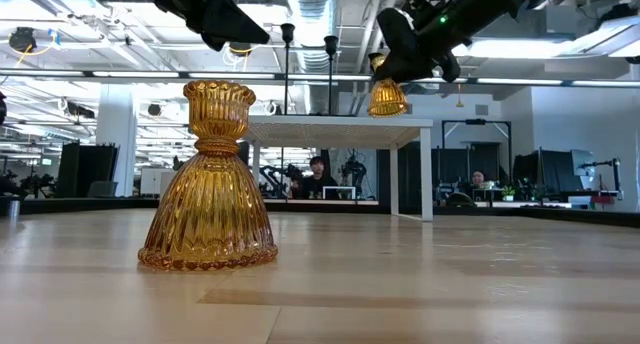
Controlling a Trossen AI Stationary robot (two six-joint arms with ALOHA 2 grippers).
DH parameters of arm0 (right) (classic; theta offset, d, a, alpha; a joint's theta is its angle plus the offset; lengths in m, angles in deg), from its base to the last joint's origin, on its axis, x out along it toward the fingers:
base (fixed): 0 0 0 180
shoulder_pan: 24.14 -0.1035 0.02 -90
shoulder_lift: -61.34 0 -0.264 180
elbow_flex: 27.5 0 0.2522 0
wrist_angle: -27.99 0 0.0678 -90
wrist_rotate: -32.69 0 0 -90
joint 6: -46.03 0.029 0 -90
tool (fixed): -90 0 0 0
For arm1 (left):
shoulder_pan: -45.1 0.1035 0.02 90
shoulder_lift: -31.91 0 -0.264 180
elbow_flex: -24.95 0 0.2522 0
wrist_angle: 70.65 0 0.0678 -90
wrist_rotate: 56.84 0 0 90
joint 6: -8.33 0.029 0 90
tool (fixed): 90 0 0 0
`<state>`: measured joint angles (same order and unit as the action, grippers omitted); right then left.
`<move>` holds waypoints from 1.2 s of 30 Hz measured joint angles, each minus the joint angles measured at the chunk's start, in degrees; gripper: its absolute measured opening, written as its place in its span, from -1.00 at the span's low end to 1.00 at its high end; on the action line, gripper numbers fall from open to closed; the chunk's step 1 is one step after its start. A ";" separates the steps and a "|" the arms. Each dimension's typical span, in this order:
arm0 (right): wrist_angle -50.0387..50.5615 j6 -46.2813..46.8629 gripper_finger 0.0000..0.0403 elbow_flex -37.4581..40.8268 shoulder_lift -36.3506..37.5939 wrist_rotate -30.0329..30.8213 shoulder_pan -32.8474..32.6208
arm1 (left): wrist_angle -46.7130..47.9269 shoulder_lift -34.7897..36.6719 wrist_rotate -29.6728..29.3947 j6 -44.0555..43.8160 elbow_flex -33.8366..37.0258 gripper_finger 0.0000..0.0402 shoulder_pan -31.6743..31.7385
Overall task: Pick & Place candle stick holders
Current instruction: Put the top yellow glass candle holder on the shelf
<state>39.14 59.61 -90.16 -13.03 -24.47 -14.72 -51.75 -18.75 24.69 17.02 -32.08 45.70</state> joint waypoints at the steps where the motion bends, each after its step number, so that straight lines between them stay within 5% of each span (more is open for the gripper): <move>1: 0.01 0.00 -0.54 0.00 0.00 0.04 0.14 | 0.00 0.00 -0.01 0.00 0.00 -0.96 0.00; 31: -3.35 -0.04 -0.53 -0.07 -5.09 0.12 2.00 | -0.07 -2.89 -0.03 0.00 0.04 -0.96 0.01; 36: -3.15 -0.04 -0.37 -0.07 -5.40 0.11 2.00 | -0.07 -2.89 -0.02 0.00 0.04 -0.96 0.02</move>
<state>35.98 59.57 -90.23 -18.43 -24.36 -12.72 -51.81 -21.63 24.67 17.02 -32.04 45.72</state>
